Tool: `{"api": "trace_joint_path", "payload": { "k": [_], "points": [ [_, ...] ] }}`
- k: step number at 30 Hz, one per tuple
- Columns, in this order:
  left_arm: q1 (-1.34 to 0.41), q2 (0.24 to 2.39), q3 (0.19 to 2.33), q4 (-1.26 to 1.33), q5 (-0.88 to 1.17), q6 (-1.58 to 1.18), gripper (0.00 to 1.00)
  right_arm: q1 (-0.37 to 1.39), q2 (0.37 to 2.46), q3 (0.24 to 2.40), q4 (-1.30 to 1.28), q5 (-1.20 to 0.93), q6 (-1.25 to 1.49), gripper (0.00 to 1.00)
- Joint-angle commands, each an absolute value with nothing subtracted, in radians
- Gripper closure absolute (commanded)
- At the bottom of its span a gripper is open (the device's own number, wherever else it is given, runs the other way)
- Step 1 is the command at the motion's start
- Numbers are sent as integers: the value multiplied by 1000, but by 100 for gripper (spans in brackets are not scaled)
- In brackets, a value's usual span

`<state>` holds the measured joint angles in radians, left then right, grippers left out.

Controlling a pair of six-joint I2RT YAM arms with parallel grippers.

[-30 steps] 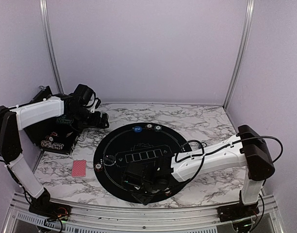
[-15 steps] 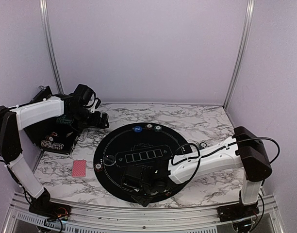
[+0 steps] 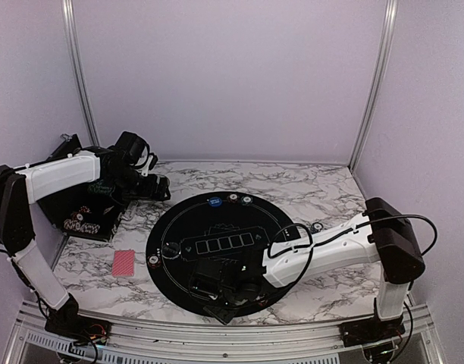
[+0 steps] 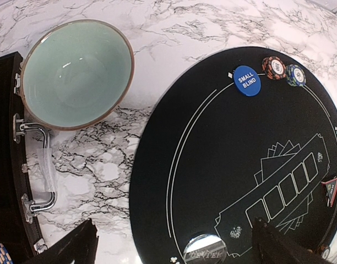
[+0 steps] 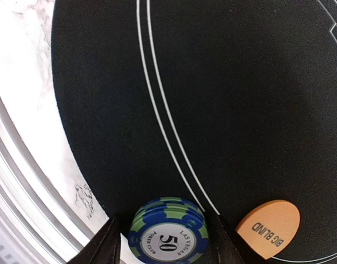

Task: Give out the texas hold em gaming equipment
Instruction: Place the poker chips pile in the big blind area.

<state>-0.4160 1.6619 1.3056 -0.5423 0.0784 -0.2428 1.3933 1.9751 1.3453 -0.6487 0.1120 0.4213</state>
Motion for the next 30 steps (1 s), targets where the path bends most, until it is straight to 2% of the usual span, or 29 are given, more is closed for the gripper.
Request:
{"api": "trace_joint_path", "payload": {
  "k": [1,6,14,22,30],
  "points": [
    [-408,1675,1292,-530,81,-238,1,1401,1978,1406,-683,116,410,46],
    [-407,1675,1293,-531,83,-237,1,1388,1967,1448,-715,117,395,41],
    [-403,1675,1293,-530,91,-235,1,1334,1928,1494,-746,95,379,26],
    [-400,1676,1293,-530,98,-234,1,1184,1869,1502,-778,125,363,25],
    [-398,1674,1293,-530,108,-233,1,927,1746,1414,-807,152,326,25]
  ]
}}
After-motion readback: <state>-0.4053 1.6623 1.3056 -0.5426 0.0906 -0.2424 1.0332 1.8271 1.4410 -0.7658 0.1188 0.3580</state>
